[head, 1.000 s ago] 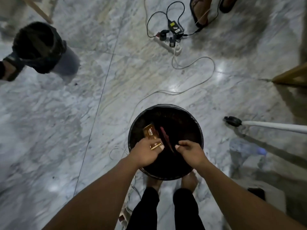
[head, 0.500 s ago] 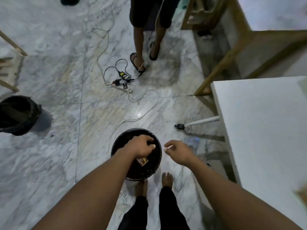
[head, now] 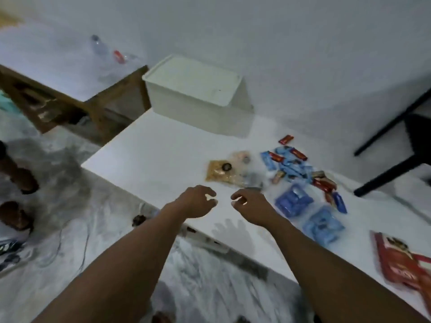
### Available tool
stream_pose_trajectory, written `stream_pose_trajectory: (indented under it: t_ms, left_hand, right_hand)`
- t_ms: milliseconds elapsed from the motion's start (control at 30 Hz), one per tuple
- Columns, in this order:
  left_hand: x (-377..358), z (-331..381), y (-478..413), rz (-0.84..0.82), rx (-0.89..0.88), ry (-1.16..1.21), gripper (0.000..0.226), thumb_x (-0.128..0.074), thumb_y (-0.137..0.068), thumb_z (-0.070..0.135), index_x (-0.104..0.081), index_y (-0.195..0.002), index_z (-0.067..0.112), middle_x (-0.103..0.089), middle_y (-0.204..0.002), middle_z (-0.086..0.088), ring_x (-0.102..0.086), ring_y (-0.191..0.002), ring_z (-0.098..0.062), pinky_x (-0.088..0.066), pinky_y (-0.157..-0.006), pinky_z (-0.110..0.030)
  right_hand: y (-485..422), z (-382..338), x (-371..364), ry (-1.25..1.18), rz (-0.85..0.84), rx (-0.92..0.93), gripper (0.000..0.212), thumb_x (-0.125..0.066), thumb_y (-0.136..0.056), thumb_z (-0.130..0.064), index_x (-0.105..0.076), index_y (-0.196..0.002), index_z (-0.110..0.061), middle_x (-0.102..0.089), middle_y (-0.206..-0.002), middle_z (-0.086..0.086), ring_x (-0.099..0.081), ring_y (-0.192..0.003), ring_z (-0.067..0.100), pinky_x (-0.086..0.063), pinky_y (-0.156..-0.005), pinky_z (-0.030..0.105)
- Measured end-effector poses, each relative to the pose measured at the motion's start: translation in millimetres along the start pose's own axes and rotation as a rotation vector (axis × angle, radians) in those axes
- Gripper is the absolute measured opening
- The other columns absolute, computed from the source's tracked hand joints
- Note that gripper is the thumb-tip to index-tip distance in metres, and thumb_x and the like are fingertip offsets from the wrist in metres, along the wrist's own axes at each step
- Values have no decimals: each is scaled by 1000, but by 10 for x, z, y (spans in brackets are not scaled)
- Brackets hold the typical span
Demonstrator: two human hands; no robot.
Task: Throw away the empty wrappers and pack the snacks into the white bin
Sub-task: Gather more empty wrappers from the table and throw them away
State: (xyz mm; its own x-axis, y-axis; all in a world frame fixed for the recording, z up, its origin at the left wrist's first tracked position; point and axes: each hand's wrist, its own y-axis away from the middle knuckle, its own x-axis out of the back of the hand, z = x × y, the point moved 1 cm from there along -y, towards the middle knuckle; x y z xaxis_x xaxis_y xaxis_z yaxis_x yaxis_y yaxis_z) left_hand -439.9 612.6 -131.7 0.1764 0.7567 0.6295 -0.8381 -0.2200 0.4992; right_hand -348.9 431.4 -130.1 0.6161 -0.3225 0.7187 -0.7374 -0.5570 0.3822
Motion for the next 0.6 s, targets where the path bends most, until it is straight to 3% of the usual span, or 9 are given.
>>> stream_pose_trajectory:
  t_ms: [100,200,333,400,467,533,600]
  left_hand:
    - [-484,916,-173,-55,-147,-114,38,-59,-94,45,-63,-128,29,-66,-128,-1,-58,-122,-21,-43,-106,-31]
    - [-1092,1750,-284,-102,-292,-236,35,-59,-95,39,-64,-127,25,-64,-134,-3,-58,-123,-21,-42,-104,-29]
    - [-1970,2774,-268,-158,-458,-305,35,-56,-98,31,-59,-132,24,-56,-141,0,-54,-128,-21,-37,-103,-26]
    - [-2381,3192,-233,-210,-542,-327,39,-55,-98,35,-55,-136,28,-53,-144,-2,-50,-131,-20,-35,-106,-28]
    - [-2782,3517,-227,-290,-605,-403,43,-53,-98,41,-50,-139,32,-48,-145,-4,-46,-134,-22,-35,-110,-34]
    - [-3120,3737,-269,-335,-644,-485,49,-52,-96,46,-45,-143,35,-45,-144,-6,-45,-133,-26,-36,-112,-40]
    - [-3426,3908,-346,-362,-667,-565,56,-52,-94,49,-40,-147,35,-40,-147,-7,-43,-133,-30,-37,-112,-44]
  right_hand:
    - [391,758,513,-76,95,-98,21,-61,-92,-29,-68,-111,-21,-69,-101,1,-63,-88,15,-48,-73,24]
    - [904,1551,991,-117,216,-194,22,-60,-89,-17,-71,-108,-17,-71,-109,3,-65,-102,21,-49,-87,29]
    - [1722,2607,1502,-151,432,-349,13,-63,-88,-19,-69,-96,-28,-68,-93,-4,-64,-86,14,-46,-86,23]
    - [2097,3074,1678,-149,512,-412,14,-63,-88,-15,-71,-97,-23,-68,-91,-3,-64,-85,17,-47,-81,24]
    - [2429,3452,1822,-105,535,-488,24,-60,-89,-13,-71,-110,-16,-68,-106,-2,-63,-102,22,-39,-79,20]
    - [2675,3822,1878,-96,568,-561,32,-58,-91,-14,-67,-121,-14,-65,-126,2,-60,-114,25,-41,-88,24]
    - [2879,4135,1882,-173,615,-644,33,-59,-90,-14,-67,-122,-17,-64,-130,4,-66,-104,26,-53,-86,31]
